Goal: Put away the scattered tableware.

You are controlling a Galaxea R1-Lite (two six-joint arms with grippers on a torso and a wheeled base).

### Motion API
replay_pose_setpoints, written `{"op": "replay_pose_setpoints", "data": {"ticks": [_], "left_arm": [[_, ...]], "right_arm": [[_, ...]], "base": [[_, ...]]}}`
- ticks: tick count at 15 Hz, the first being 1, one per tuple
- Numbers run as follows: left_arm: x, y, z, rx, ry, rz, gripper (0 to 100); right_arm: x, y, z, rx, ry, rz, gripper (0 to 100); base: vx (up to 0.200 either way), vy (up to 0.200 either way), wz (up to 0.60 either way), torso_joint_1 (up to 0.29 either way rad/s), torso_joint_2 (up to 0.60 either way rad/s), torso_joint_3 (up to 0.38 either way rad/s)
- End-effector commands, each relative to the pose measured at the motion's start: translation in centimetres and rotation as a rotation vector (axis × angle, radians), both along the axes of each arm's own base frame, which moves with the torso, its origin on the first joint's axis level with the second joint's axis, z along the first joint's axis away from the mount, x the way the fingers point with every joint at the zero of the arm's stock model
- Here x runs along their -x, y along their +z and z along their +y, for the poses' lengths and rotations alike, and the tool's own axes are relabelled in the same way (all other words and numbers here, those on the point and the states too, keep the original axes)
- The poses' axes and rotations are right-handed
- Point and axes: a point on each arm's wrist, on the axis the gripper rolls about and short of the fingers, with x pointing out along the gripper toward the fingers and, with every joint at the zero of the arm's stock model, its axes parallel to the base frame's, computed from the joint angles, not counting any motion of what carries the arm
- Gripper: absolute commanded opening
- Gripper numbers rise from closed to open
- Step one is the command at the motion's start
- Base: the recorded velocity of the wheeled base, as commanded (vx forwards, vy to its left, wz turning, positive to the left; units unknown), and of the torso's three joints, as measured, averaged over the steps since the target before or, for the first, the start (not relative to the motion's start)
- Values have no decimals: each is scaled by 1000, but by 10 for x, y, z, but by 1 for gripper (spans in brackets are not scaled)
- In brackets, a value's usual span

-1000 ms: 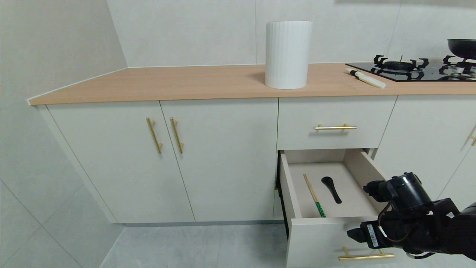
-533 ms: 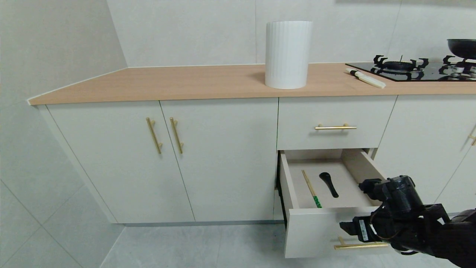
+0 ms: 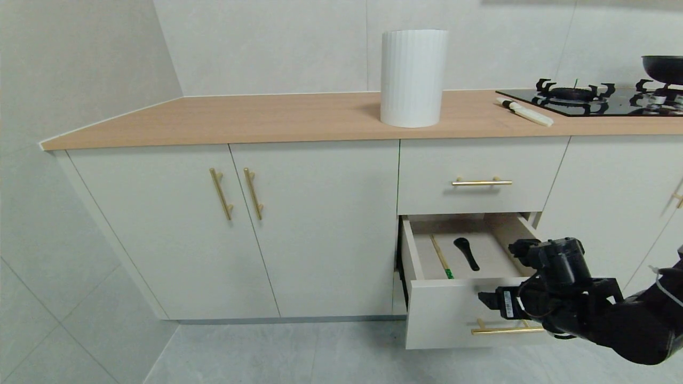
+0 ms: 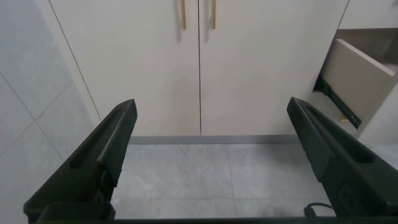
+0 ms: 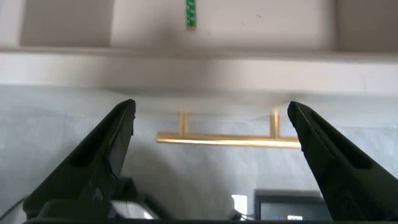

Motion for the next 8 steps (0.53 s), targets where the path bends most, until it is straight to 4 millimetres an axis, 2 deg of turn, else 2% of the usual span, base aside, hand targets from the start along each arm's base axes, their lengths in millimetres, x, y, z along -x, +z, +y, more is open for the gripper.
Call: {"op": "replay_pose_setpoints", "data": {"ticks": [1,5,8], "left_arm": [[0,0,0,0,0,2,100],[0,0,0,0,0,2,100],[0,0,0,0,0,0,100]], "right_arm": [[-16,-9,0,1,-13,6,100],[-48,-23,9,5,-17,-7,100],[-67,-23,6,-7,-39,-39,100]], "base": [[0,0,0,0,0,0],[0,0,0,0,0,0],[0,0,0,0,0,0]]}}
